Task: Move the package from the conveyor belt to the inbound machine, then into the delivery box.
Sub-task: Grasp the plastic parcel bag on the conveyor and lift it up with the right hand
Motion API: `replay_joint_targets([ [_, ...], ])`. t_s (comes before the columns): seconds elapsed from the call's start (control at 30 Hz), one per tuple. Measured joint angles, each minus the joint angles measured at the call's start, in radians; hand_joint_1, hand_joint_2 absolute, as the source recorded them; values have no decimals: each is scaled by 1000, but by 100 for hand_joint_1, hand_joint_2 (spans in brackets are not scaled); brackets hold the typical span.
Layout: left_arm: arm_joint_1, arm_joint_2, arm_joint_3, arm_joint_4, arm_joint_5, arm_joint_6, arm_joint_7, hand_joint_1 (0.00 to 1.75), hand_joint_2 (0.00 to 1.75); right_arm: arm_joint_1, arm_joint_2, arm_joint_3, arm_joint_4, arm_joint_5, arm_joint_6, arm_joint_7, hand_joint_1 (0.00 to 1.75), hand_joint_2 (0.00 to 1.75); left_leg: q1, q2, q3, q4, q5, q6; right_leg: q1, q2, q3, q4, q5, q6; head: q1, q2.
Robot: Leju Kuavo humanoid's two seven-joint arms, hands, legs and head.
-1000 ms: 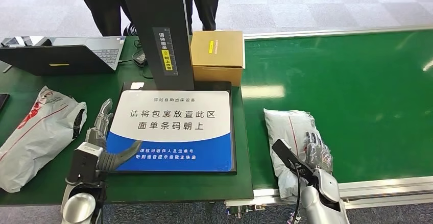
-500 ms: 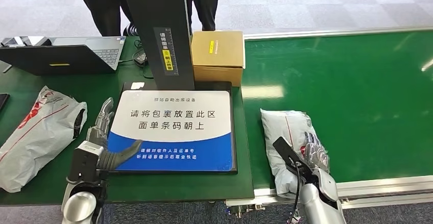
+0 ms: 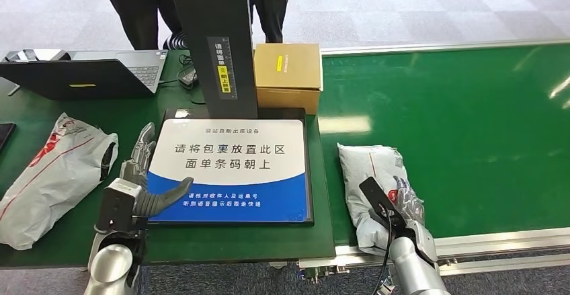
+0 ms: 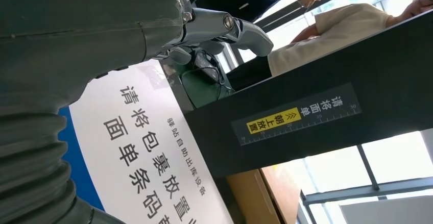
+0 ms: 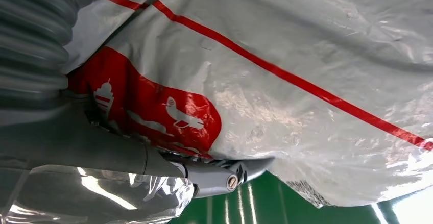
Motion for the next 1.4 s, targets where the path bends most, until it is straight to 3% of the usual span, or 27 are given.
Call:
replay_joint_targets([
  [0.27, -14, 4, -14, 18, 6, 3, -2, 0, 175, -15, 0, -1, 26, -17, -10, -3, 167, 175, 0, -1, 3, 0, 1, 3, 0, 0, 6, -4, 2, 4, 0, 0],
  [0.43, -14, 6, -16, 19, 7, 4, -2, 0, 175, -16, 0, -4, 24, -32, -20, -12, 168, 175, 0, -2, 2, 0, 0, 4, 0, -1, 6, -4, 6, 10, 0, 0],
  [1.4, -4, 7, -15, 19, 8, 4, -3, 0, 175, 64, 0, -34, -125, -60, -75, -7, 172, 175, 0, -8, -16, 0, 0, 4, -1, -5, -9, -4, 4, 11, 0, 0],
])
